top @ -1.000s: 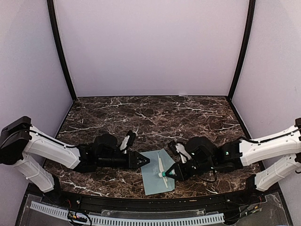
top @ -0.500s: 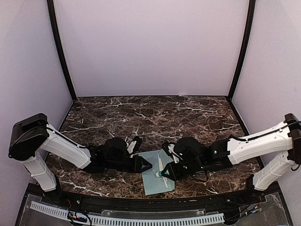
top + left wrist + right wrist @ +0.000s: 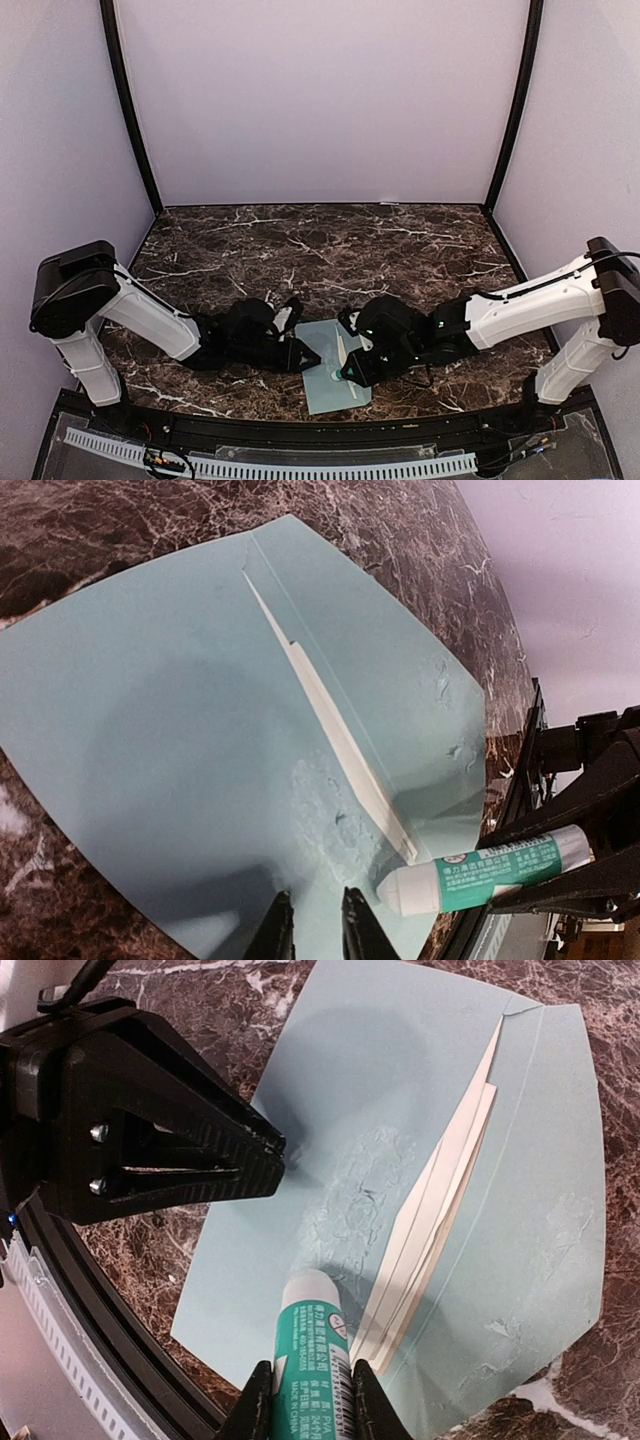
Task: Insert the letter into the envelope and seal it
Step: Paint the envelope at the center of the board.
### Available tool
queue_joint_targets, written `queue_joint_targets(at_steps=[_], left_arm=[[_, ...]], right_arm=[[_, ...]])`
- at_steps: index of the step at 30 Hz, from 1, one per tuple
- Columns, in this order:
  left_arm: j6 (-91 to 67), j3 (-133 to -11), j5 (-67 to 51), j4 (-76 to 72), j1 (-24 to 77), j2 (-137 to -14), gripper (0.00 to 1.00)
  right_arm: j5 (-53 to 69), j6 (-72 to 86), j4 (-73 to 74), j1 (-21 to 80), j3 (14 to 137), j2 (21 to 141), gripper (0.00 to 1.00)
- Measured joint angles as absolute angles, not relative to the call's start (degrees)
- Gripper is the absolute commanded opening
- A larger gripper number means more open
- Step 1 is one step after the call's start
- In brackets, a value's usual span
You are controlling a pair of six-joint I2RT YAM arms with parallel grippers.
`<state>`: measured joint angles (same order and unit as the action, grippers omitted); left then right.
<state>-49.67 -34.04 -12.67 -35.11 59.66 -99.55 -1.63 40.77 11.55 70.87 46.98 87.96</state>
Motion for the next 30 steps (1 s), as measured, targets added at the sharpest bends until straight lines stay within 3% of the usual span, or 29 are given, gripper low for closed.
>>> queue_joint_targets(at_steps=[30], left_arm=[[-48.6, -33.7, -12.9, -35.3, 59.6, -101.3, 0.06]], right_arm=[[-7.5, 42.6, 16.6, 70.8, 54.5, 95.8, 0.09]])
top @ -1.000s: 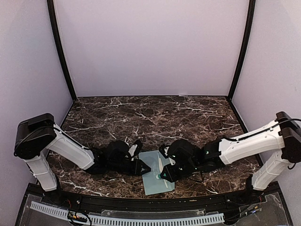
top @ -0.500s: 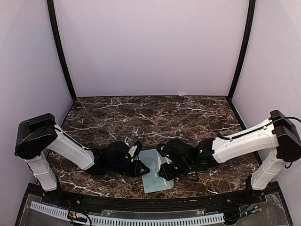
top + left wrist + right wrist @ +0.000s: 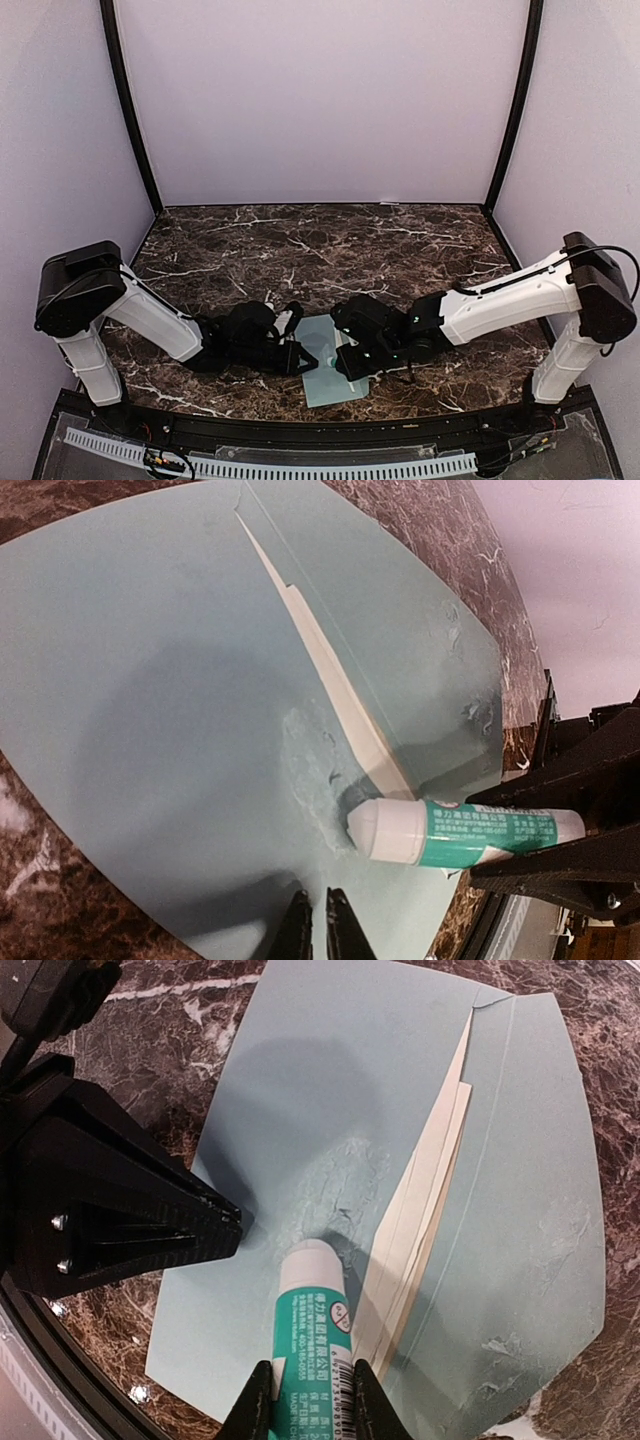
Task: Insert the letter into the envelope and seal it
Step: Paint the envelope at the center of the board.
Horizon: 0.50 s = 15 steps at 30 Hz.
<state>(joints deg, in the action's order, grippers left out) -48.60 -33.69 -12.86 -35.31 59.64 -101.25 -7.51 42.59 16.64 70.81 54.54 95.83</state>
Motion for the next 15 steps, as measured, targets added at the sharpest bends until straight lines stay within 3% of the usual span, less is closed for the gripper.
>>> queue_joint_targets(at_steps=[15], left_arm=[[-48.6, -33.2, -12.8, -36.5, 59.6, -101.6, 0.04]], right_arm=[[-7.7, 42.1, 16.4, 68.2, 57.2, 98.5, 0.09]])
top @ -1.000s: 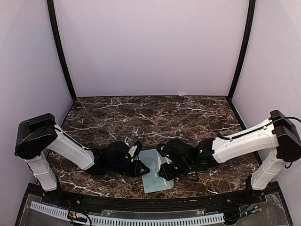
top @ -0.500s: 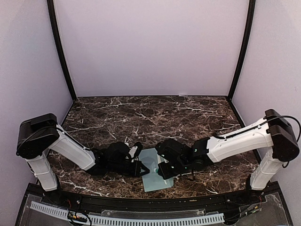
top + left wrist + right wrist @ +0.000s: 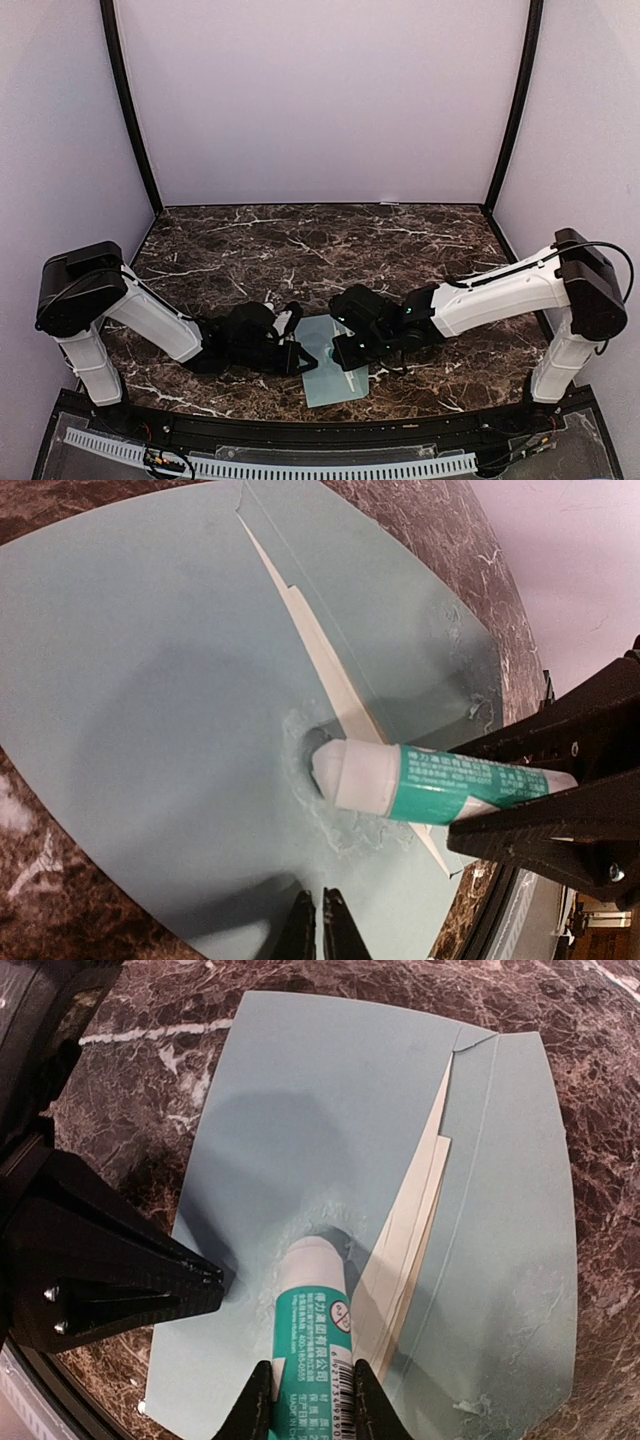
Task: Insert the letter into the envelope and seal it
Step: Paint the envelope at the center of the board.
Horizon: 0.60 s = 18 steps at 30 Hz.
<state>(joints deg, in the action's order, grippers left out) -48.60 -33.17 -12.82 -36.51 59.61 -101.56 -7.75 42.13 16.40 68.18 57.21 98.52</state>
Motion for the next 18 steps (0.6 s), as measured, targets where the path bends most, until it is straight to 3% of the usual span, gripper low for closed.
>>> queue_joint_targets(at_steps=[18], left_arm=[[-47.9, -33.8, -12.8, -35.4, 59.6, -101.6, 0.04]], right_arm=[[-5.3, 39.4, 18.3, 67.0, 59.4, 99.9, 0.07]])
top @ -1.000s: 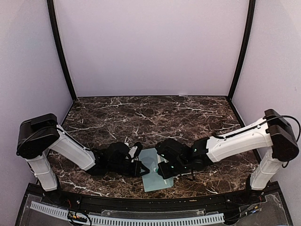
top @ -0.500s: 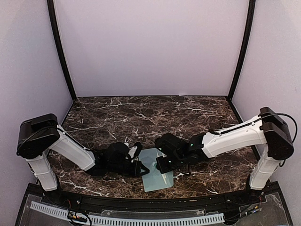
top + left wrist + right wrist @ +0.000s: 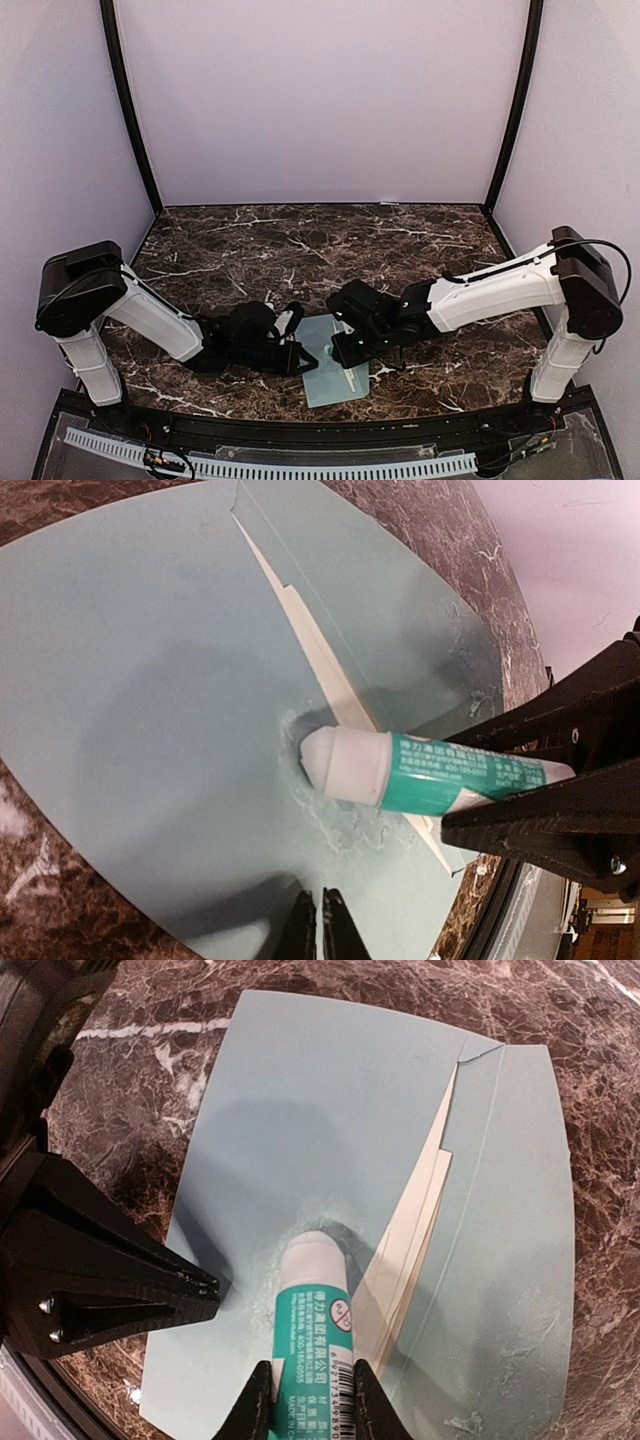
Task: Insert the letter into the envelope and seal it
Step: Paint the envelope at the center of the board.
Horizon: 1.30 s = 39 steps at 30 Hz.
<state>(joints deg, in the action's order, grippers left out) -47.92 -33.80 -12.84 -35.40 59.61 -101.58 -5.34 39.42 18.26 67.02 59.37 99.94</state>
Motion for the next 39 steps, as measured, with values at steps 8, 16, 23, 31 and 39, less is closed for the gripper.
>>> queue_joint_targets(at_steps=[8, 16, 23, 31, 39], left_arm=[[-47.6, -34.1, -12.8, -34.9, 59.6, -101.6, 0.04], [-47.6, -34.1, -12.8, -35.0, 59.6, -101.7, 0.03], [-47.6, -34.1, -12.8, -35.0, 59.6, -101.7, 0.03], [-47.3, -34.1, -12.9, -34.9, 59.6, -101.7, 0.03], [-46.9, -34.1, -13.0, -35.0, 59.6, -101.9, 0.01]], right_arm=[[-4.1, 39.7, 22.2, 69.0, 59.4, 98.6, 0.07], [-2.0, 40.2, 24.8, 70.4, 59.3, 97.7, 0.07], [-1.7, 40.9, 24.9, 70.5, 59.4, 97.7, 0.07], [-2.6, 40.7, 26.1, 70.0, 60.2, 98.1, 0.07], [-2.6, 39.2, 26.4, 67.5, 61.2, 98.9, 0.07]])
